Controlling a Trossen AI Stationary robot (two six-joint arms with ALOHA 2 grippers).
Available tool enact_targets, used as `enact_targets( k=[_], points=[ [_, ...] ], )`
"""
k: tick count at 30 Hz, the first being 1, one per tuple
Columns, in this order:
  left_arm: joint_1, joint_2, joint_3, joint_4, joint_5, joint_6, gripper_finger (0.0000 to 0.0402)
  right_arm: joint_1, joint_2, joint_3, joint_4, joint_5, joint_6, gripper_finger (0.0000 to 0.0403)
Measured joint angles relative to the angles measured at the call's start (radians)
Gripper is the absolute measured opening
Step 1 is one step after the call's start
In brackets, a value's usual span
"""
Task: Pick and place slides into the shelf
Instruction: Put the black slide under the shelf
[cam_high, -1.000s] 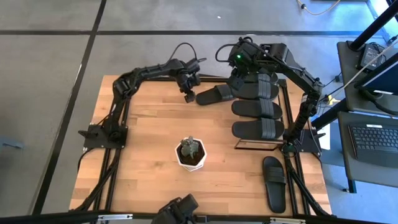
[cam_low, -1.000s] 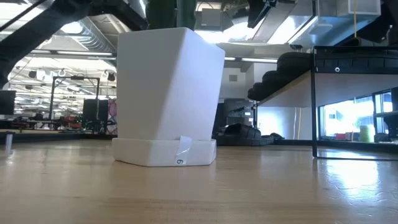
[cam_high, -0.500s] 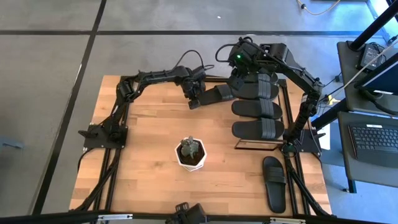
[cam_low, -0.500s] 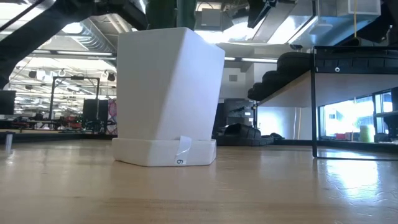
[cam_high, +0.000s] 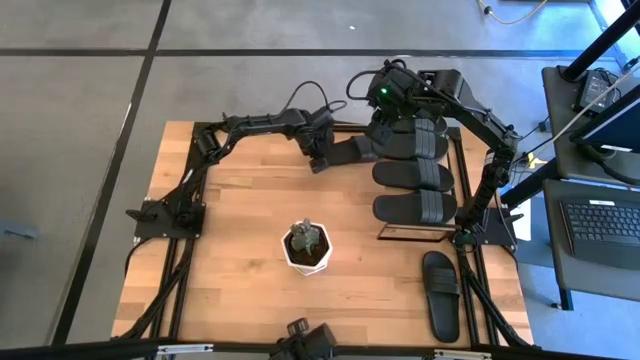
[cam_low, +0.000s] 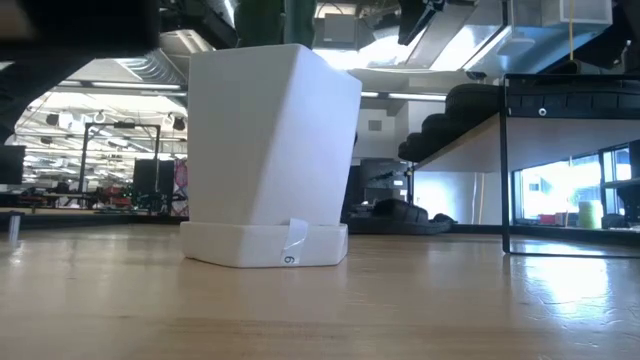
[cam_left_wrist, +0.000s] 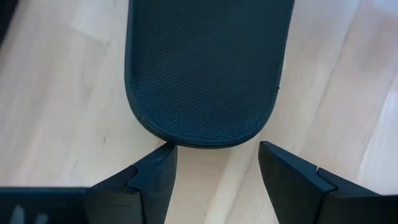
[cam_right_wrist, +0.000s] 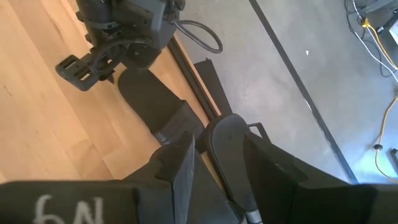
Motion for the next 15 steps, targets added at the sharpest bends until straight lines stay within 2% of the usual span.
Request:
enact_targets(
  k=[8, 15],
  points=[
    [-0.007, 0.028, 0.000, 0.138, 0.007, -0.048, 0.0218, 0.000, 0.000, 0.000, 0.006, 0.000, 0.000, 0.0139],
    [-0.006, 0.039, 0.000, 0.129, 0.028, -0.061, 0.0218, 0.000, 0.000, 0.000, 0.011, 0.000, 0.002, 0.0139]
  ],
)
